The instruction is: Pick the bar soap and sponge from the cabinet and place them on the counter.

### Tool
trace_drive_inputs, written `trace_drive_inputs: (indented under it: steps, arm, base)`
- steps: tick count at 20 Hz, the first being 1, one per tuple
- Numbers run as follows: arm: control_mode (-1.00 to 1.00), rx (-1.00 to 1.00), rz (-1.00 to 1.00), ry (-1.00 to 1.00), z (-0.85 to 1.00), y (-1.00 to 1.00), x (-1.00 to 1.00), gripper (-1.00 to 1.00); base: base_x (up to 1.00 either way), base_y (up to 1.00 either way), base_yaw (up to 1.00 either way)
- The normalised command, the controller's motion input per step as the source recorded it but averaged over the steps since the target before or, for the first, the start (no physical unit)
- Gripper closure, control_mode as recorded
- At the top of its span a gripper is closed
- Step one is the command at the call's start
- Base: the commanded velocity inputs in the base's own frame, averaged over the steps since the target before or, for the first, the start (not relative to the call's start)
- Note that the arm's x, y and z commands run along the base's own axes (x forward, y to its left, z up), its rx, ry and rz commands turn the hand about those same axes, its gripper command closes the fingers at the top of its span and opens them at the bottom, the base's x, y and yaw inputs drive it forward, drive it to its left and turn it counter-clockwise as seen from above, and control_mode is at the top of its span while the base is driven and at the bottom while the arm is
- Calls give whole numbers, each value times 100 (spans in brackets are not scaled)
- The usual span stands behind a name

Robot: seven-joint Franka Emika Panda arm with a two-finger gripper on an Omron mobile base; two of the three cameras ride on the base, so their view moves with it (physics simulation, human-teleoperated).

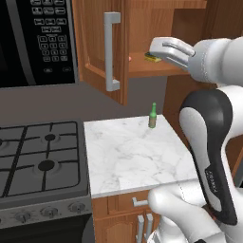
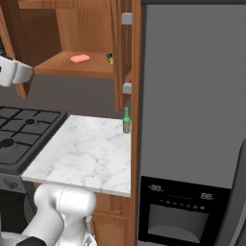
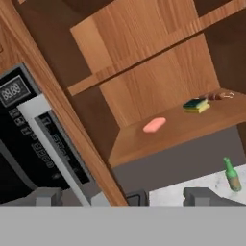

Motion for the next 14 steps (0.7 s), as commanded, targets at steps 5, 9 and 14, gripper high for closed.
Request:
trace_drive_inputs:
  steps: [5,9,14]
  arm:
    - [-100,8,15,0,-7,0,2,-100]
    - [-100,8,14,0,-8,0,5,-100]
    - [-100,9,12,0,-1,-6,4,-100]
  base:
    - [0,0,0]
    - [0,0,0]
    - [0,0,0]
